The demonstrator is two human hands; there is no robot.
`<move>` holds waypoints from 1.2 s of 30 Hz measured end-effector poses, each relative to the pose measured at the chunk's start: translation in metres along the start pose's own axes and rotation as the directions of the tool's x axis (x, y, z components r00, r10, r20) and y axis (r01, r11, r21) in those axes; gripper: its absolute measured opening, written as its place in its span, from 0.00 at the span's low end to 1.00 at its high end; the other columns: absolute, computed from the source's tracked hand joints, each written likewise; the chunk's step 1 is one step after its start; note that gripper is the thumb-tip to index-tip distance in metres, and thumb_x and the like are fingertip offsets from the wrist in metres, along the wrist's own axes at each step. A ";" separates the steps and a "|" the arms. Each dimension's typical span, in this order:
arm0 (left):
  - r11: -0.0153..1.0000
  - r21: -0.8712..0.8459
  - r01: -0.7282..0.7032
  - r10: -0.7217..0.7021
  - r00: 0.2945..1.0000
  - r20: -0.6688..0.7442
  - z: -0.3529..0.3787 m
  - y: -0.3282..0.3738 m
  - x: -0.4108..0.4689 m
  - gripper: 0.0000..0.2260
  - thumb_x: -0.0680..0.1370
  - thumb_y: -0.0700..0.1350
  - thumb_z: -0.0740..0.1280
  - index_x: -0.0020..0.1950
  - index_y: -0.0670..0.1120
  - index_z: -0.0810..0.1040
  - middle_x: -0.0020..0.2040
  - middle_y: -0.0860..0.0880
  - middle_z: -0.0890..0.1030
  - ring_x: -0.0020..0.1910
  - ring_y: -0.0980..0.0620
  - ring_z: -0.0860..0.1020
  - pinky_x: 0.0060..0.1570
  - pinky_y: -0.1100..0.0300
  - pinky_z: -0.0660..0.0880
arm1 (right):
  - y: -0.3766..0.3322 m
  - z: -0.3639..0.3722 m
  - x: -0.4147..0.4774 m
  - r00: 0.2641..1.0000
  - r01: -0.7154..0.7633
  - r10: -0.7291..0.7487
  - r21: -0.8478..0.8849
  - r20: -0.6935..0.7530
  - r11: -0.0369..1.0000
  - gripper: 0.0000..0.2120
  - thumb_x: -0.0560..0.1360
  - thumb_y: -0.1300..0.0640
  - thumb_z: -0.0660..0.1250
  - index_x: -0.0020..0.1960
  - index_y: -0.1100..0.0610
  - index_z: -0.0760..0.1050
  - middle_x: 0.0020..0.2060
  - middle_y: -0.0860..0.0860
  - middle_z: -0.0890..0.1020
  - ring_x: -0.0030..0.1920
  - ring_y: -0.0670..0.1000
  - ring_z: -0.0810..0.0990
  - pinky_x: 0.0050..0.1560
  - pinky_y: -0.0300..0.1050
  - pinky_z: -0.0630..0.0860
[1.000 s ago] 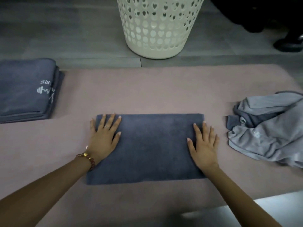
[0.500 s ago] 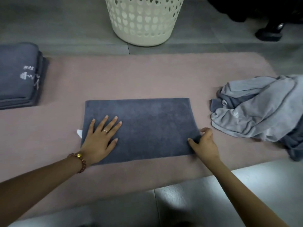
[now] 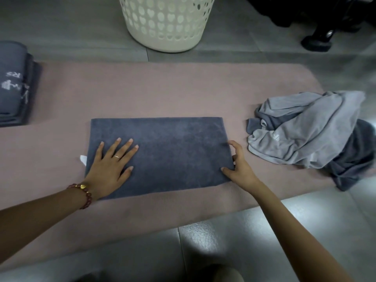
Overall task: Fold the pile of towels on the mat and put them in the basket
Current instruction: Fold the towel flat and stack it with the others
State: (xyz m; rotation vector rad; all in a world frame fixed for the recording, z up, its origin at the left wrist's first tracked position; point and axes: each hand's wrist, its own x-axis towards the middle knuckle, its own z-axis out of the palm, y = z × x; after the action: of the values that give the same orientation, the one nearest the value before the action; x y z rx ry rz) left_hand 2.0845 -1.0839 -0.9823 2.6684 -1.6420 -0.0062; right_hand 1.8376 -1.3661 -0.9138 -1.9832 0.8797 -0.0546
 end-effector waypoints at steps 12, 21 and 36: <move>0.446 -0.882 0.150 -0.195 0.978 0.068 -0.041 -0.025 0.012 0.19 0.78 0.39 0.64 0.68 0.46 0.66 0.64 0.47 0.74 0.61 0.67 0.71 0.67 0.64 0.65 | -0.171 0.053 -0.015 0.995 0.095 -0.096 -0.702 0.038 0.706 0.22 0.75 0.62 0.60 0.68 0.59 0.64 0.65 0.58 0.64 0.52 0.62 0.77 0.46 0.48 0.71; -0.435 -0.812 0.389 -0.330 0.771 0.545 -0.065 -0.025 0.019 0.18 0.81 0.56 0.55 0.56 0.46 0.77 0.50 0.44 0.83 0.45 0.49 0.83 0.46 0.54 0.79 | -0.155 0.190 -0.029 0.704 0.536 -0.179 -0.348 0.688 0.769 0.42 0.76 0.50 0.64 0.77 0.50 0.38 0.75 0.51 0.32 0.75 0.58 0.51 0.72 0.53 0.60; 0.232 -0.924 0.303 -0.667 0.741 0.075 -0.030 -0.036 0.005 0.20 0.75 0.38 0.68 0.64 0.44 0.64 0.51 0.52 0.75 0.45 0.59 0.76 0.46 0.68 0.74 | -0.061 0.168 0.005 0.848 0.530 -0.391 -0.553 0.359 0.643 0.35 0.74 0.31 0.36 0.77 0.45 0.49 0.77 0.50 0.43 0.75 0.58 0.39 0.74 0.55 0.45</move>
State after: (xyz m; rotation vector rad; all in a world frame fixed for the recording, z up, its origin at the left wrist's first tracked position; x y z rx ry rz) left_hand 2.1186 -1.0719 -0.9522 1.9356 -0.3086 -0.3232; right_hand 1.9373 -1.2266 -0.9628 -2.7659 0.2127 0.1835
